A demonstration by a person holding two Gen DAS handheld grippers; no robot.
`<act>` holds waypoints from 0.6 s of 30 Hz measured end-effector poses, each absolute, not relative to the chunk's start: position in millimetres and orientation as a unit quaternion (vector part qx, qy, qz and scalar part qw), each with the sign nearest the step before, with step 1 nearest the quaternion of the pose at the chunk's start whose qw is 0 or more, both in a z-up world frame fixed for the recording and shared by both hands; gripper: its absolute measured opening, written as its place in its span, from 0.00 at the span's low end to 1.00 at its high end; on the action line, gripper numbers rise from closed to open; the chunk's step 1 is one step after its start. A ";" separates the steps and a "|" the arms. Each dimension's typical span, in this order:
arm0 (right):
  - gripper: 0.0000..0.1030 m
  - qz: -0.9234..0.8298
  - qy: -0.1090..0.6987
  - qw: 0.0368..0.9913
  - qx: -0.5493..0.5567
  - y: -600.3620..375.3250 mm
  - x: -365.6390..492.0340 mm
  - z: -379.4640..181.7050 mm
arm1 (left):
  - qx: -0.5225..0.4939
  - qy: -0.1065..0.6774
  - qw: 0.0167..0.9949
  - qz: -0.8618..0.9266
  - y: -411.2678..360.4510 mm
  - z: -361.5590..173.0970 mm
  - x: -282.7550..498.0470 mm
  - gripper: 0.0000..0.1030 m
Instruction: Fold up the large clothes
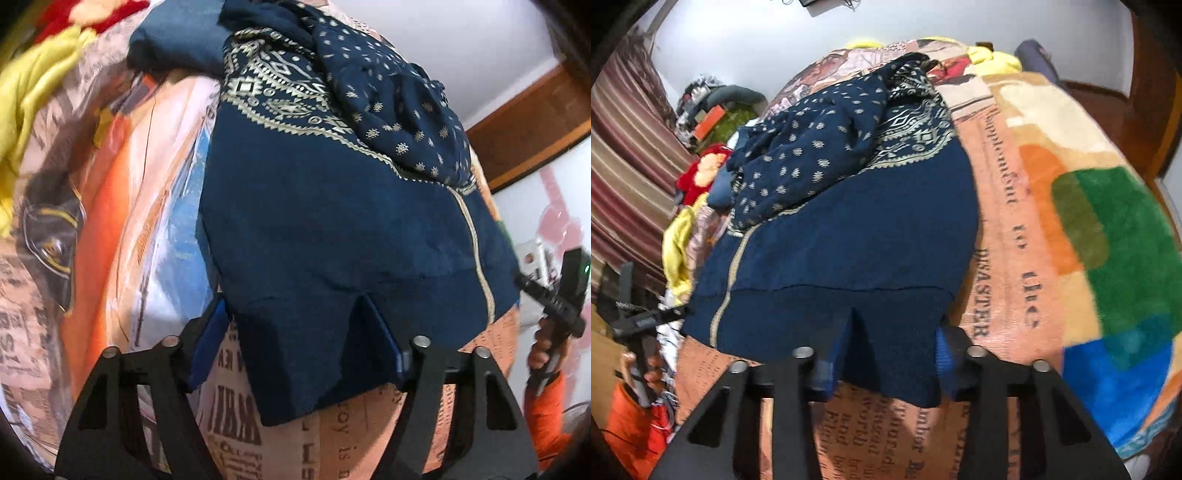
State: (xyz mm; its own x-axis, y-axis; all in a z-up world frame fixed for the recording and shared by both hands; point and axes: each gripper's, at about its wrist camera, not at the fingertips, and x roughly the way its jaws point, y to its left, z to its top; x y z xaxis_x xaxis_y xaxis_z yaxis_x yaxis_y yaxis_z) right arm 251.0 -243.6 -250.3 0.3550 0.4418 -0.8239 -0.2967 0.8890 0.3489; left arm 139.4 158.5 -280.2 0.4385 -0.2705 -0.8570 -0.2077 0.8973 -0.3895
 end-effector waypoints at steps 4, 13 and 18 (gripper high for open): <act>0.12 0.233 0.511 0.825 0.065 -237.9 254.7 -246.1 | -0.178 0.525 0.832 0.009 158.1 -267.3 144.1 0.10; 0.04 0.261 0.432 0.863 -0.001 -214.2 284.2 -179.0 | -0.114 0.439 0.891 0.001 156.4 -185.4 169.7 0.10; 0.04 0.263 0.385 0.885 -0.015 -204.2 327.6 -136.8 | -0.135 0.375 0.917 -0.025 173.5 -129.9 218.2 0.10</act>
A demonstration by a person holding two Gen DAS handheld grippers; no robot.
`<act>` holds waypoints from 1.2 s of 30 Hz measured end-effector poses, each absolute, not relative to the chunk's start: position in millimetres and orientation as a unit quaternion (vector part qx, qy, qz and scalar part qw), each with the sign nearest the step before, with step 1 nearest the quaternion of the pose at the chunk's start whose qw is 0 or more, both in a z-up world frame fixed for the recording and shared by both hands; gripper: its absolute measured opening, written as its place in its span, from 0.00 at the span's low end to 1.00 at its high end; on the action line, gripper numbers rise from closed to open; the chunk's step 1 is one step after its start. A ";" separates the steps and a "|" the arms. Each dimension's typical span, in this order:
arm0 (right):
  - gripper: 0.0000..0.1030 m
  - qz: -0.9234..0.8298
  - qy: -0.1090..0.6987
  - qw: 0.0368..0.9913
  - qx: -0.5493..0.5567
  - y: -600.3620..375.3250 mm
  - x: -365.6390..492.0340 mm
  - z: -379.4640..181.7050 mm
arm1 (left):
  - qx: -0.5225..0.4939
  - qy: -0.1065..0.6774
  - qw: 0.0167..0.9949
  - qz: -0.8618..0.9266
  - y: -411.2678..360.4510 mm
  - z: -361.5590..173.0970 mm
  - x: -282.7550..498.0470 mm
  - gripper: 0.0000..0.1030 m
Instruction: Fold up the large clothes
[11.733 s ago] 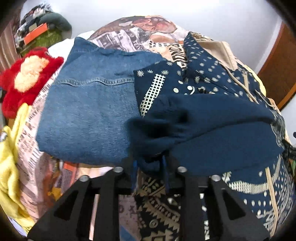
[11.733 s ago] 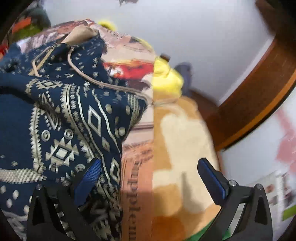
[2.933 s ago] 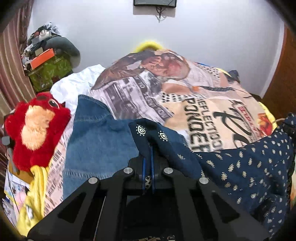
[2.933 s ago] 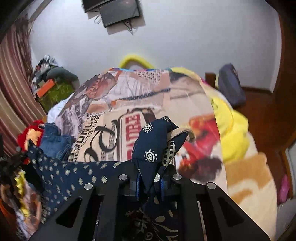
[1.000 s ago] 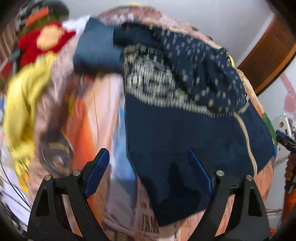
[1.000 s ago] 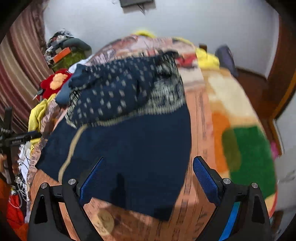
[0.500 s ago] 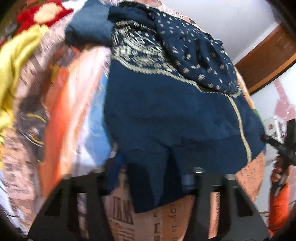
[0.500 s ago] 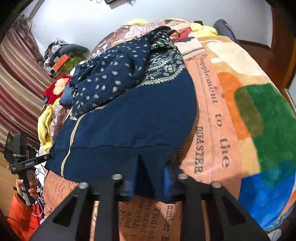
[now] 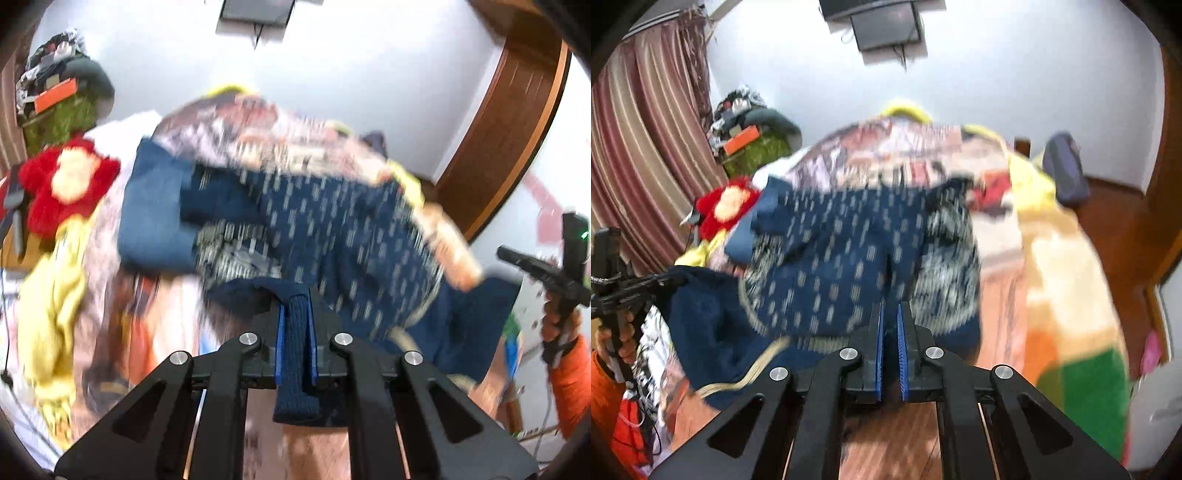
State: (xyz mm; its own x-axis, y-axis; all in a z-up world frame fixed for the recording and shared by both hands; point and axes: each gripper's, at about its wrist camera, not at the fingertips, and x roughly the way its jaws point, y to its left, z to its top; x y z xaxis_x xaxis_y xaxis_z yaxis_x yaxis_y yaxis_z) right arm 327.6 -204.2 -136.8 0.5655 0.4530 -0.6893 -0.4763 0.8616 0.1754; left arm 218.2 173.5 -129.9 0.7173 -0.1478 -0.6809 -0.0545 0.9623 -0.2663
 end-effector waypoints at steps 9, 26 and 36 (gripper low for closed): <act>0.04 0.222 0.366 0.904 -0.012 -187.3 409.1 -114.1 | -0.141 0.383 0.912 -0.043 173.9 -132.9 293.1 0.10; 0.04 0.181 0.520 0.833 -0.060 -206.5 280.1 -242.6 | -0.096 0.420 0.902 -0.011 159.5 -179.1 228.5 0.10; 0.04 0.134 0.488 0.855 -0.112 -214.8 271.1 -257.4 | -0.105 0.434 0.895 -0.010 160.3 -192.8 215.2 0.10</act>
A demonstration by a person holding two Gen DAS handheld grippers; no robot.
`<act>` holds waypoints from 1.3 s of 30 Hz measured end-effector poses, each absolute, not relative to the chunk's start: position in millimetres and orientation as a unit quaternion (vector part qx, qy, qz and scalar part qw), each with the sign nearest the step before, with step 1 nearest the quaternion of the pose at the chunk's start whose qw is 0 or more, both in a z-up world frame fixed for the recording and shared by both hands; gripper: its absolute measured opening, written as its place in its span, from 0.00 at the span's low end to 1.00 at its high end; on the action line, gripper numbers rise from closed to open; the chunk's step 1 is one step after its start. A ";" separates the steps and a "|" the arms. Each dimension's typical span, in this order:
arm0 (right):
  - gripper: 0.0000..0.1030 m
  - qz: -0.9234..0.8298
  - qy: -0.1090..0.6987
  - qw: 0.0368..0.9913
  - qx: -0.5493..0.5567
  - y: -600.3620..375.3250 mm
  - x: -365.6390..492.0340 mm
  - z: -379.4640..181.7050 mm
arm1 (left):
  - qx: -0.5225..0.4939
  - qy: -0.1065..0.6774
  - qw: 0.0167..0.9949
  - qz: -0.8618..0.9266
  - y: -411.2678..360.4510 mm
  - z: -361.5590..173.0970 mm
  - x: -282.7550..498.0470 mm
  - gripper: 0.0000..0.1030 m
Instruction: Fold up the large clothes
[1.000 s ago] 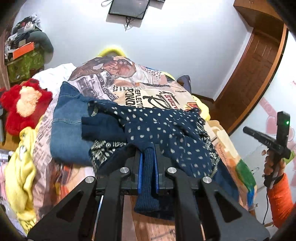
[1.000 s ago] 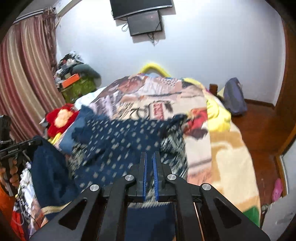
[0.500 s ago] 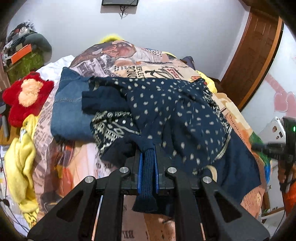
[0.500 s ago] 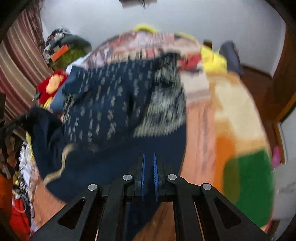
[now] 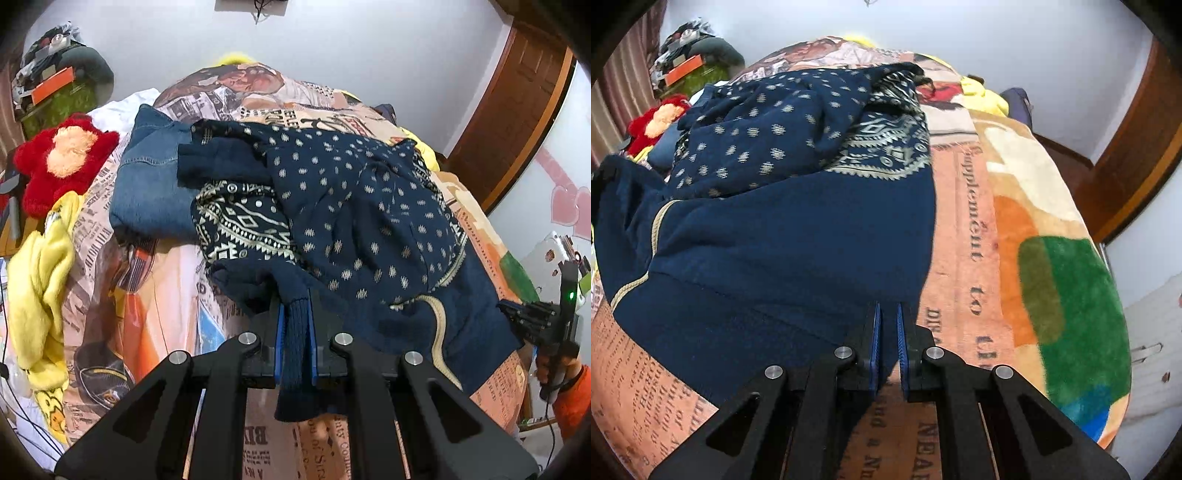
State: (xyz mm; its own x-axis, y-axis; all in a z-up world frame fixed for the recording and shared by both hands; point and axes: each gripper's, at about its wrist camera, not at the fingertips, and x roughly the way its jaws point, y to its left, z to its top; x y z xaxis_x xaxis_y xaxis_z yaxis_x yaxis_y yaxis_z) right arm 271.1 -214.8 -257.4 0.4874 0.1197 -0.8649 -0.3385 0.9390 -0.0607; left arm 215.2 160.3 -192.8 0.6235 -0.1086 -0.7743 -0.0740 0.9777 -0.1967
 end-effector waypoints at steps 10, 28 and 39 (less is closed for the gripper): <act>0.86 0.081 0.513 0.853 0.047 -297.8 280.5 -237.4 | -0.113 0.450 0.886 -0.001 165.0 -208.2 204.2 0.10; 0.28 0.219 0.521 0.823 0.060 -215.3 283.6 -256.5 | -0.110 0.453 0.885 -0.020 145.2 -210.9 197.3 0.10; 0.10 0.265 0.443 0.853 0.072 -202.5 337.1 -181.6 | -0.092 0.364 0.926 -0.046 144.2 -138.2 229.5 0.09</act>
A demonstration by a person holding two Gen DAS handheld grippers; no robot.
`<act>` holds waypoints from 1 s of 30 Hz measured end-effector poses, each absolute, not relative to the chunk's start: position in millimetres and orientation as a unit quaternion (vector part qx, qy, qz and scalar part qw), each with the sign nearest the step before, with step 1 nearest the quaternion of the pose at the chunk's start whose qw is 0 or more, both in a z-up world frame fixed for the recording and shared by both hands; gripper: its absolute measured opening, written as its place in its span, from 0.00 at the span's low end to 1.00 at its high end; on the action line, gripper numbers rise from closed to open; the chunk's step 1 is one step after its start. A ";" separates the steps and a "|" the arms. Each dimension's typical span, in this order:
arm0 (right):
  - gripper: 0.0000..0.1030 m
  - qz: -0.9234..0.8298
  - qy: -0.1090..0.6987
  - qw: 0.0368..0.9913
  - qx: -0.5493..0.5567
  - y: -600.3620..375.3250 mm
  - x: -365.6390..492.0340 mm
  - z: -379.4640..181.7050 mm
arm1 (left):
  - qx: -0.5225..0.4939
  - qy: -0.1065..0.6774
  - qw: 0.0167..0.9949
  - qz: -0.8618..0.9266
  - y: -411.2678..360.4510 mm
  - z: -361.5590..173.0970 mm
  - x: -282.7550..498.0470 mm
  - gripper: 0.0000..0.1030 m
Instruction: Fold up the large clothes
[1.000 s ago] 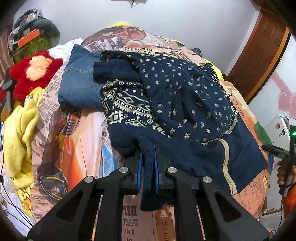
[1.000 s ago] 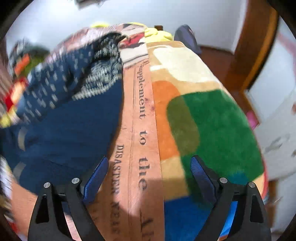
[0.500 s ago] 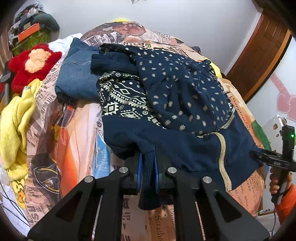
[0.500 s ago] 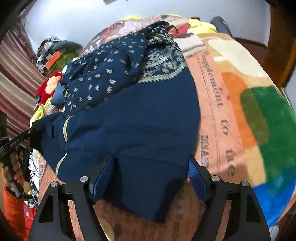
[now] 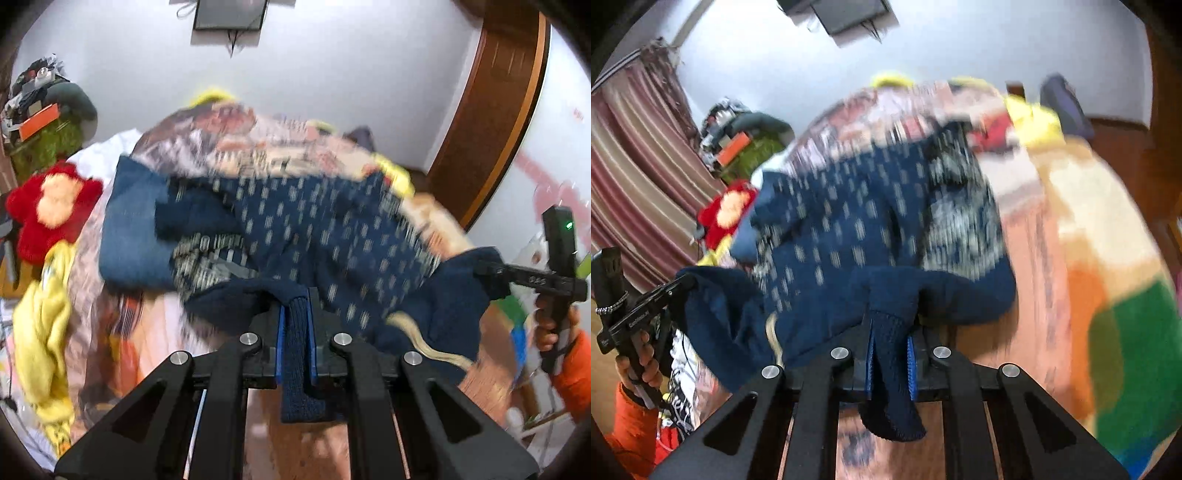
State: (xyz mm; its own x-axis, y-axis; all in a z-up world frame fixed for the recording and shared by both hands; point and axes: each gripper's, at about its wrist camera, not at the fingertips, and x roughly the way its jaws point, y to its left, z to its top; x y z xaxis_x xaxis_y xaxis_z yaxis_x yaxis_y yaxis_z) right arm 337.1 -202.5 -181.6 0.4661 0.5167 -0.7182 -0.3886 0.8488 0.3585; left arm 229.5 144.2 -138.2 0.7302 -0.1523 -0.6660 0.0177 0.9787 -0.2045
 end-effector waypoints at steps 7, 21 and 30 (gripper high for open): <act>0.10 0.264 0.394 0.879 0.053 -175.4 420.1 -131.7 | -0.147 0.330 0.932 -0.023 190.5 -103.6 309.3 0.09; 0.10 0.206 0.476 0.849 0.102 -145.6 612.2 -235.0 | -0.123 0.442 0.881 0.115 263.7 -235.2 479.3 0.10; 0.11 0.174 0.444 0.877 0.066 -188.5 613.4 -197.7 | -0.043 0.468 0.873 0.130 248.7 -236.7 490.0 0.13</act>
